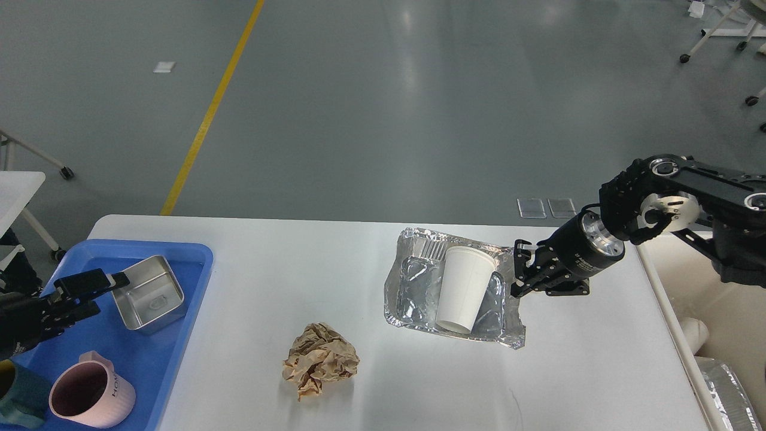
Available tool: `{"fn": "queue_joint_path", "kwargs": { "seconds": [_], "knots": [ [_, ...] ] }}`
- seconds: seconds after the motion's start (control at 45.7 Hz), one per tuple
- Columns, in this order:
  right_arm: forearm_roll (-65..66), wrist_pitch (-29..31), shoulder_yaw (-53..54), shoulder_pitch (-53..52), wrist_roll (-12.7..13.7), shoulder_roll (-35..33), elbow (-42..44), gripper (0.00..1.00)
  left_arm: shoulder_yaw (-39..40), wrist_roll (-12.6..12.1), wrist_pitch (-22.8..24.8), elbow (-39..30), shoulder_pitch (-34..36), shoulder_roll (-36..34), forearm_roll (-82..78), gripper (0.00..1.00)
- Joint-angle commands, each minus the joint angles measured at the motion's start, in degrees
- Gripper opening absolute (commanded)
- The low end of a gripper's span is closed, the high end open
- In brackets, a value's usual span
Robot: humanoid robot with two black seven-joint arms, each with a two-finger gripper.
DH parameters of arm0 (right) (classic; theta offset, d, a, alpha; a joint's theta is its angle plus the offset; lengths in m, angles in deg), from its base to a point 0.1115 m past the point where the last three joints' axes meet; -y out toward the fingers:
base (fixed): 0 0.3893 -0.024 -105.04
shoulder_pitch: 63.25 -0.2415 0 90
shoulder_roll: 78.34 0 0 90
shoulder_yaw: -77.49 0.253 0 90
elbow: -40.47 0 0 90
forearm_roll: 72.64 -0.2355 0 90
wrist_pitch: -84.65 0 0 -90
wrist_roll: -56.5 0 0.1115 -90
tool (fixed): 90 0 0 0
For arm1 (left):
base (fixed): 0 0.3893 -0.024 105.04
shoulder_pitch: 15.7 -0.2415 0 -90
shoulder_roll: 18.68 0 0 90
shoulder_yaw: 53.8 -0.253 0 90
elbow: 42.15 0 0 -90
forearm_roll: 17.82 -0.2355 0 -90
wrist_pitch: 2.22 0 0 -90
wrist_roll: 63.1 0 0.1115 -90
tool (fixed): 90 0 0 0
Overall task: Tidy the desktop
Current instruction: 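Retract the left gripper back toward the blue tub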
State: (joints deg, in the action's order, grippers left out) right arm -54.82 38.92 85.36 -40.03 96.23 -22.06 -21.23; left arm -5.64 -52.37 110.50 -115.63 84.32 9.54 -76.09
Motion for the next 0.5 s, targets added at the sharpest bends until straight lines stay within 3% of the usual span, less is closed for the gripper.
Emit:
{"fn": "queue_joint_path", "kwargs": {
  "seconds": [0.0, 0.197, 0.481],
  "knots": [
    [0.29, 0.02, 0.03, -0.02, 0.00, -0.30, -0.10, 0.00, -0.08, -0.09, -0.31, -0.61, 0.00, 0.17, -0.09, 0.89],
    [0.47, 0.02, -0.06, 0.07, 0.00, -0.47, -0.27, 0.00, 1.94, -0.01, -3.56, -5.52, -0.09, -0.79, -0.27, 0.89],
    [0.99, 0.02, -0.06, 0.07, 0.00, -0.47, -0.27, 0.00, 2.38, 0.08, -17.80, -21.87, -3.08, -5.97, -0.53, 0.89]
  ]
}}
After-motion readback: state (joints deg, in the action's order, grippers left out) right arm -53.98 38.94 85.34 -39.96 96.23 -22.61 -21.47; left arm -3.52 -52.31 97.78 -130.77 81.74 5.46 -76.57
